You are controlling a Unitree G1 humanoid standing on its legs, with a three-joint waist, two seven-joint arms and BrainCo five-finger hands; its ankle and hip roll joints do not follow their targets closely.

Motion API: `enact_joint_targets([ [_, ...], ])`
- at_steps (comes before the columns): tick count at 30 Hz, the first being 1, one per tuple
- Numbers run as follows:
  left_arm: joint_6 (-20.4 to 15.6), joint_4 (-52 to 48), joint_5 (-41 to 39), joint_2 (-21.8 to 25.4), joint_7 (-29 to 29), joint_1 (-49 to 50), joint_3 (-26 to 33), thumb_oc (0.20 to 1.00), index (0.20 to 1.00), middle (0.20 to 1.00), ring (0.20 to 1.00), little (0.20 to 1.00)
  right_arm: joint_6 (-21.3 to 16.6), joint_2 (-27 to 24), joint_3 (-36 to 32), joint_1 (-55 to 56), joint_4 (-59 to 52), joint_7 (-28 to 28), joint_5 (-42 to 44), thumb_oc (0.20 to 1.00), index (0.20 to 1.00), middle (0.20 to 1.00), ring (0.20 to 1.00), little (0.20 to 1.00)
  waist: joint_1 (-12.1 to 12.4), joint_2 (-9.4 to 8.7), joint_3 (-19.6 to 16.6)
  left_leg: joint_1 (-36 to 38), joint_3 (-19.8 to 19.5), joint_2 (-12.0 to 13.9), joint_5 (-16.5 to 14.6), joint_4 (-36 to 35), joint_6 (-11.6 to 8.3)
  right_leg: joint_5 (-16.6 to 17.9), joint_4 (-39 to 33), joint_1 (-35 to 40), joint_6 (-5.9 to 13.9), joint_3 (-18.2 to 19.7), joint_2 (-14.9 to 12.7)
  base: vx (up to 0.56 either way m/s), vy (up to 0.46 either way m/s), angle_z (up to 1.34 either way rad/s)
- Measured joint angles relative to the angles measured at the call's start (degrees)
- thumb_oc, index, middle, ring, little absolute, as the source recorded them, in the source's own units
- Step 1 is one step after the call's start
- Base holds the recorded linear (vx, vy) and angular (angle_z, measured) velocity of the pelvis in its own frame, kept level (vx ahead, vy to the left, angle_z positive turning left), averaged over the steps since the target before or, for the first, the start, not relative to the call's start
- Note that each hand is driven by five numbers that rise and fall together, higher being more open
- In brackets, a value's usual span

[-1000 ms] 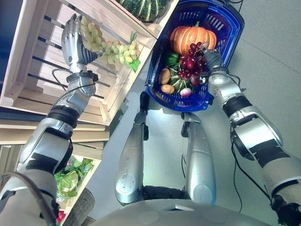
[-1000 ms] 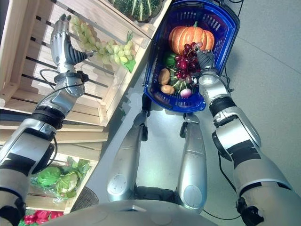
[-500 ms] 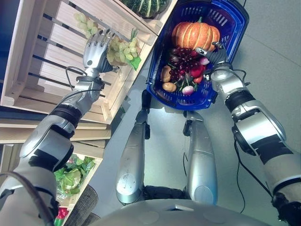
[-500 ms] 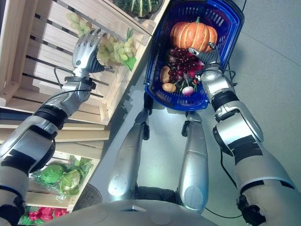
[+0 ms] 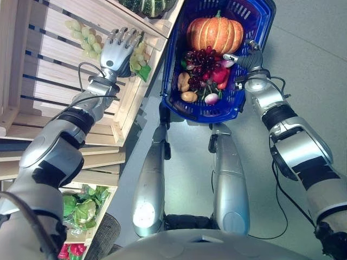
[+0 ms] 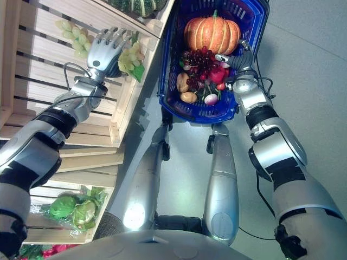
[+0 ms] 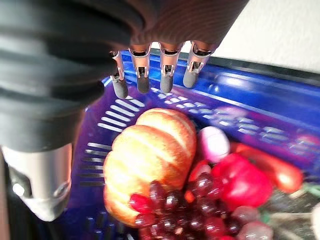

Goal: Pick up fruits and vegetables into the basket

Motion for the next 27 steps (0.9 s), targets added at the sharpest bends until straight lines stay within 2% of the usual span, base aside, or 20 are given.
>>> enact_joint_targets([
  [5,1.6,0.8,1.0,0.0,-0.9,0.2,0.1,1.000,1.000,1.000,1.000,1.000,-0.8,-2.0,-0.1,3.2,-5.8,-0.3,1.4,1.000,1.000,1.000,1.000,1.000,-0.2,-0.02,0.0,-0.3,0.0,0.1,-0.2,0.0,-0.04,-0.1,-0.4,-0.2,0.16,0.0,0.1,0.00,0.000,0.00],
  [10,5.5,2.9,1.2,0.1,-3.1,0.8,0.9,1.000,1.000,1.000,1.000,1.000,-2.6,-2.7,-0.1,7.4,-13.1,-1.9,3.4,1.000,1.000,1.000,1.000,1.000,-1.6,-0.06,0.0,-1.7,0.0,0.2,-0.3,0.0,0.05,0.2,-0.8,-1.3,0.01,0.0,0.3,0.00,0.000,0.00],
  [16,8.2,4.8,1.4,0.3,-5.3,3.3,3.3,1.000,1.000,1.000,1.000,1.000,-4.1,-4.4,-0.4,11.1,-19.2,-4.6,5.7,1.000,1.000,1.000,1.000,1.000,-3.1,-0.21,0.1,-2.1,0.0,0.5,-0.8,0.0,0.05,0.5,-1.8,-1.3,0.11,0.1,0.7,0.00,-0.003,-0.03],
  [21,9.9,5.2,1.5,0.4,-4.8,5.0,5.5,1.000,1.000,1.000,1.000,1.000,-7.5,-5.6,-2.8,13.9,-24.6,-5.3,8.0,1.000,1.000,1.000,1.000,1.000,-3.7,-0.74,0.1,-2.5,0.1,0.9,-1.1,0.0,0.00,0.9,-2.7,-1.3,0.11,0.1,1.2,0.00,0.008,-0.03],
  [24,11.0,5.3,1.5,0.5,-4.2,6.5,7.1,1.000,1.000,1.000,1.000,1.000,-10.1,-5.6,-4.4,16.3,-27.2,-6.0,8.4,1.000,1.000,1.000,1.000,1.000,-4.4,-1.68,0.1,-2.5,0.2,1.1,-1.3,0.1,-0.06,0.9,-3.0,-1.3,0.11,0.3,1.5,0.01,0.026,-0.03],
  [27,12.2,5.7,1.5,0.5,-2.8,8.1,9.4,1.000,1.000,1.000,1.000,1.000,-12.8,-5.5,-7.2,18.8,-29.4,-8.4,8.8,1.000,1.000,1.000,1.000,1.000,-4.9,-1.80,0.1,-3.0,0.3,1.3,-1.5,0.1,-0.01,1.4,-4.1,-1.3,0.22,0.4,1.8,0.01,0.017,-0.06],
])
